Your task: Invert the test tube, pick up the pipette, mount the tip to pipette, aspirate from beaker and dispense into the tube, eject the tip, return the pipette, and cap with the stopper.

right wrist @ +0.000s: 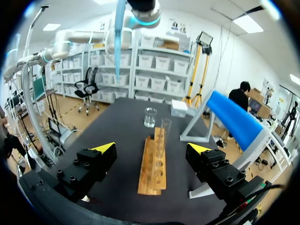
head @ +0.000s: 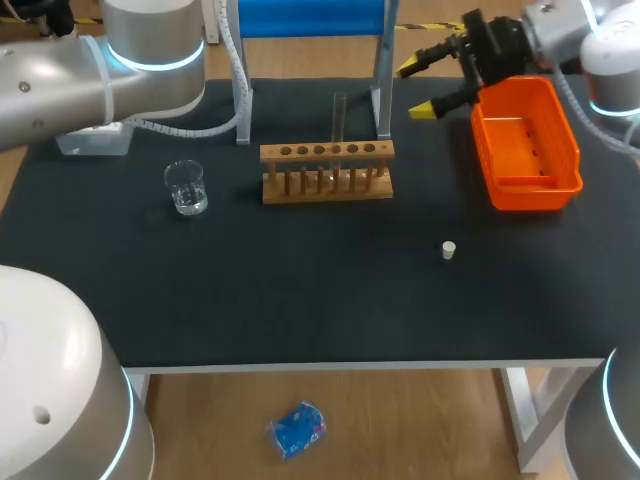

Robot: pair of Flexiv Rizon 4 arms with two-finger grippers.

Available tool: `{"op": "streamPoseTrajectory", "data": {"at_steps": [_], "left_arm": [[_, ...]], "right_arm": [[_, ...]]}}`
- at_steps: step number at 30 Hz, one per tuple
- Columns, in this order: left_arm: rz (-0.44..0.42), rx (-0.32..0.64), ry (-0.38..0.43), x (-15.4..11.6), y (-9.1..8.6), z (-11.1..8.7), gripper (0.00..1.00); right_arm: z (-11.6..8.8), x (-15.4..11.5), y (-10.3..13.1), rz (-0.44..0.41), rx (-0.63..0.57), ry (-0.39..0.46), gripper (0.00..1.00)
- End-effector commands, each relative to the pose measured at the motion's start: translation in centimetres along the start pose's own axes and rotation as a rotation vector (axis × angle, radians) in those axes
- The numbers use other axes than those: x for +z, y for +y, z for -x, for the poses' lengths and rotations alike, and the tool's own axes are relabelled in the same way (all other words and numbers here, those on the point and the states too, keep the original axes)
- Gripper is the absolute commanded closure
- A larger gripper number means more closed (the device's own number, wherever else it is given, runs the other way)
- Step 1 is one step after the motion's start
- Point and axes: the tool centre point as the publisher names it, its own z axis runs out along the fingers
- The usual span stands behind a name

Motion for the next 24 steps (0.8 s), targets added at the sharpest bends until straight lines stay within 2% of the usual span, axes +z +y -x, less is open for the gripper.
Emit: {"op": "streamPoseTrajectory", "data": {"at_steps": [1,8,16,24], "left_arm": [[0.0,0.003,-0.016,-0.4,0.0,-2.3,1.0],[0.003,0.003,-0.023,-0.9,1.0,-5.7,1.0],[0.0,0.004,-0.015,-0.9,3.6,-9.4,1.0],[0.0,0.004,-0.015,-0.9,3.6,-9.4,1.0]], "right_arm": [[-3.3,-2.1,0.9,0.04,-0.008,-0.045,0.0],[-6.9,-3.2,2.5,0.169,0.007,-0.046,0.0],[-11.7,-3.6,4.2,0.278,0.019,0.001,0.0],[-11.7,-3.6,4.2,0.278,0.019,0.001,0.0]]}}
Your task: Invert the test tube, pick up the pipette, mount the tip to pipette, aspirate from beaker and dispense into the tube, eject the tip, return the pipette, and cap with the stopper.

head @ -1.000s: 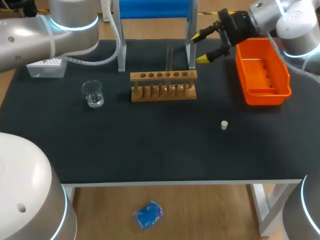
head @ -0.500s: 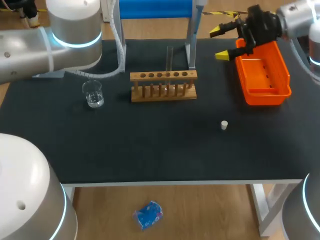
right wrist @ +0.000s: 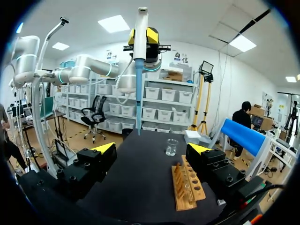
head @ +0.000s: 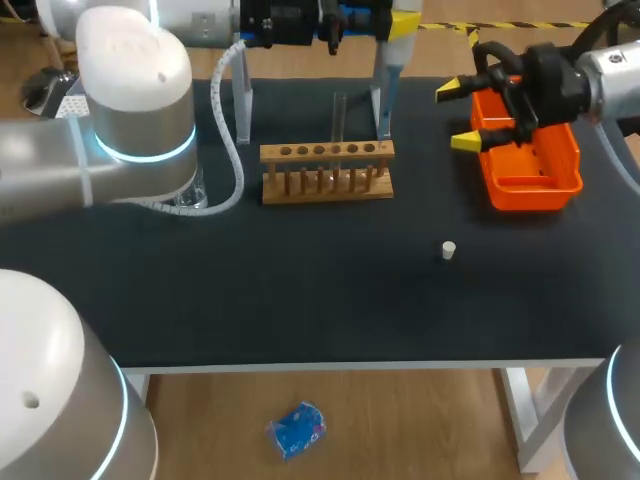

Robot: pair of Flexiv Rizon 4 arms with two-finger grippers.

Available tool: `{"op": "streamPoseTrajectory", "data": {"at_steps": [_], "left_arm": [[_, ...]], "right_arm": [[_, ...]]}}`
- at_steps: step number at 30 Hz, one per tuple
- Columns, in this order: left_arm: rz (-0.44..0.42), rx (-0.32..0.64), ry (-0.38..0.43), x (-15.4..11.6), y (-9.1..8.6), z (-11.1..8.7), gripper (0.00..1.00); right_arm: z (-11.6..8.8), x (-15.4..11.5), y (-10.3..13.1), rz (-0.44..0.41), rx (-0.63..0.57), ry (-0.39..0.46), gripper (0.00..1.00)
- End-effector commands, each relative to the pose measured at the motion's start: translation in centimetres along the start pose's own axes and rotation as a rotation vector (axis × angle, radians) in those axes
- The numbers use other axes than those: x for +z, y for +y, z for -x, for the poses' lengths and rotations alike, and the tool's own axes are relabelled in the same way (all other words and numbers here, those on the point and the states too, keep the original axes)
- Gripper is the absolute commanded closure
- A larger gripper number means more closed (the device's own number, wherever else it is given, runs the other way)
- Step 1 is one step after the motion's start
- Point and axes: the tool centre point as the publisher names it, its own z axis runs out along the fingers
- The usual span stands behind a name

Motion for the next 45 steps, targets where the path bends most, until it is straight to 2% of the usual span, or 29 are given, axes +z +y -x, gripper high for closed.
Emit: {"op": "streamPoseTrajectory", "data": {"at_steps": [1,14,19,25,34,37,45], "left_arm": [[-0.003,0.001,-0.003,-0.1,0.0,-0.2,1.0],[-0.003,0.001,-0.003,-0.1,0.0,-0.2,1.0],[-0.007,-0.001,0.04,0.3,2.1,-1.9,1.0],[-0.013,0.004,0.051,0.6,3.8,-3.5,1.0],[-0.05,-0.027,0.074,0.8,7.4,-4.6,1.0],[-0.047,-0.034,0.075,0.6,8.6,-4.6,1.0],[-0.047,-0.034,0.075,0.6,8.6,-4.6,1.0]], "right_arm": [[-0.5,0.0,0.1,-0.004,-0.001,-0.015,0.0],[-0.9,0.2,-0.4,0.001,0.022,0.003,0.0],[-2.4,0.0,-0.8,0.061,0.058,0.005,0.0],[-4.1,0.1,-0.6,0.105,0.05,-0.008,0.0],[-7.0,2.4,-1.3,0.137,0.058,-0.005,0.0],[-8.0,3.3,-1.3,0.157,0.061,0.027,0.0],[-8.0,3.3,-1.3,0.157,0.061,0.027,0.0]]}}
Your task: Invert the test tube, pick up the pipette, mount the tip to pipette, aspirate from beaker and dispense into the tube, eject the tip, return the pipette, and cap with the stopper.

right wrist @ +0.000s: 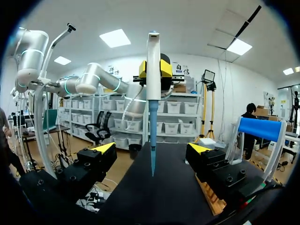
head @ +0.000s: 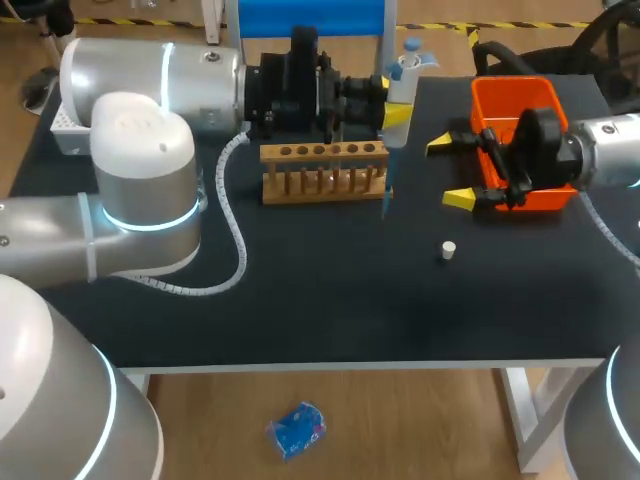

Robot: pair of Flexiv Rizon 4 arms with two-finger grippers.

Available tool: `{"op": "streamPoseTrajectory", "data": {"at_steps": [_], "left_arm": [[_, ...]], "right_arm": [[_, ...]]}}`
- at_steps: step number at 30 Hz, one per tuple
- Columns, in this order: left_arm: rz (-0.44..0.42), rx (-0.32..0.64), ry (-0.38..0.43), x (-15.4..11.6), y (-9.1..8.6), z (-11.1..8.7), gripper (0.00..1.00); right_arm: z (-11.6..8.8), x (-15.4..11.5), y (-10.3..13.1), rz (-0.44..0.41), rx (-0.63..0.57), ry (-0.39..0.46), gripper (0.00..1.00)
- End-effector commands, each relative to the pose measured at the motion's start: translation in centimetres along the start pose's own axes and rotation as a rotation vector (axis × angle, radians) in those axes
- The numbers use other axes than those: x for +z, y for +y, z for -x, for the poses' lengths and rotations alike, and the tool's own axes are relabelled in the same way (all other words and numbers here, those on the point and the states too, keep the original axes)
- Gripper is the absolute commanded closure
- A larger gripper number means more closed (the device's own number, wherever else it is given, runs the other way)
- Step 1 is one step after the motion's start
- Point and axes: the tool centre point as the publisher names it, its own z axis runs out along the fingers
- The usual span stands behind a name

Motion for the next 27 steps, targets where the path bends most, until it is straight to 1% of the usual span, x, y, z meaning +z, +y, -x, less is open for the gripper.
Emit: {"op": "streamPoseTrajectory", "data": {"at_steps": [1,8,10,12,14,17,22,27], "left_arm": [[-0.003,0.001,0.001,-0.1,0.0,-0.1,1.0],[-0.003,0.001,0.001,-0.1,0.0,-0.1,1.0],[-0.003,0.001,0.001,-0.1,0.0,-0.1,1.0],[-0.016,-0.004,0.003,-0.2,0.5,0.1,1.0],[-0.034,-0.014,0.013,-0.2,1.0,0.2,1.0],[-0.025,-0.02,0.01,-0.3,1.7,0.5,1.0],[-0.024,-0.04,0.008,-0.5,3.0,0.8,1.0],[-0.01,-0.051,-0.003,-0.6,3.8,1.3,1.0]], "right_arm": [[-0.1,-0.1,0.0,-0.002,-0.001,-0.001,0.0],[-0.1,-0.1,0.0,-0.002,-0.001,-0.001,0.0],[0.1,0.2,-0.3,-0.008,-0.002,-0.006,0.0],[0.3,0.5,-0.2,-0.004,-0.005,-0.017,0.0],[0.5,0.7,0.2,-0.01,-0.007,-0.03,0.0],[0.4,1.4,1.4,-0.022,-0.018,-0.053,0.0],[0.1,2.2,3.0,-0.022,-0.026,-0.055,0.0],[-0.3,3.0,3.9,-0.024,-0.02,-0.053,0.0]]}}
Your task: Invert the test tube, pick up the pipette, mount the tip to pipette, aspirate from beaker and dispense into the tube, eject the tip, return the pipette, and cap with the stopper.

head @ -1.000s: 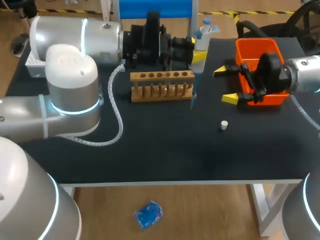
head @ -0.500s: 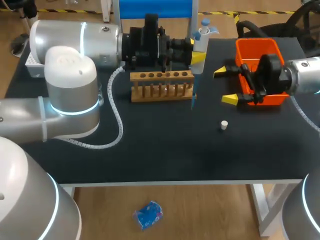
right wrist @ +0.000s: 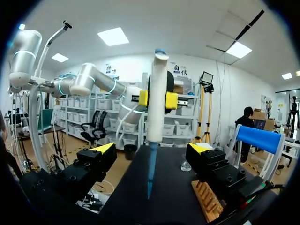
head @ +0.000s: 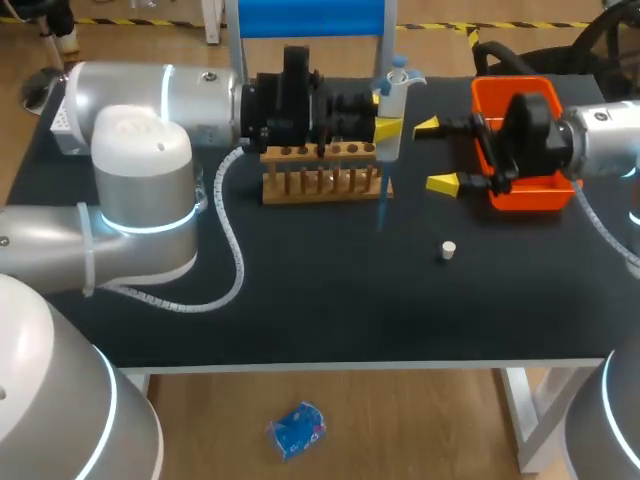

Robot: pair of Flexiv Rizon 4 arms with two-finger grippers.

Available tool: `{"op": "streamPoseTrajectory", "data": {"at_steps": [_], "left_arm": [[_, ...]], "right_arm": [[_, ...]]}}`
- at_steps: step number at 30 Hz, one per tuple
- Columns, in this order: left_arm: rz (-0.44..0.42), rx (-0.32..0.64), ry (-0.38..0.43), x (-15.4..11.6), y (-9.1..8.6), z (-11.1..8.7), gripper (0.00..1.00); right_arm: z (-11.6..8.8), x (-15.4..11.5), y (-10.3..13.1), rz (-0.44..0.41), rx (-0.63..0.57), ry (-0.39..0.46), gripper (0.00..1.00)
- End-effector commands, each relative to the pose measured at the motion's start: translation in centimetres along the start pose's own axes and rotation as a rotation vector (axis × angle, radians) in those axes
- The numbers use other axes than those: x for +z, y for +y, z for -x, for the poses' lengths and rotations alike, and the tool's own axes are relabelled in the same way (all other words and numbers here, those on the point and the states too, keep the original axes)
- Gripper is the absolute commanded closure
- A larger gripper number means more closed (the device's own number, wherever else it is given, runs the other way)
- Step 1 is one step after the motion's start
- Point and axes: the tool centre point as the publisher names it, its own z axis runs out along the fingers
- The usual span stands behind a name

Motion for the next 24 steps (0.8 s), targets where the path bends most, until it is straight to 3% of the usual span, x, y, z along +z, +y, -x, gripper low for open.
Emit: {"op": "streamPoseTrajectory", "data": {"at_steps": [1,12,24], "left_arm": [[0.0,-0.004,-0.002,-0.1,0.4,0.3,1.0],[-0.008,0.004,-0.019,0.2,1.1,0.6,1.0],[-0.013,0.001,-0.017,0.7,1.8,0.4,1.0]], "right_arm": [[-0.8,0.5,0.8,-0.014,0.004,-0.015,0.0],[-1.0,2.3,0.5,-0.014,0.027,-0.003,0.0],[0.7,3.9,0.2,0.015,0.026,0.0,0.0]]}}
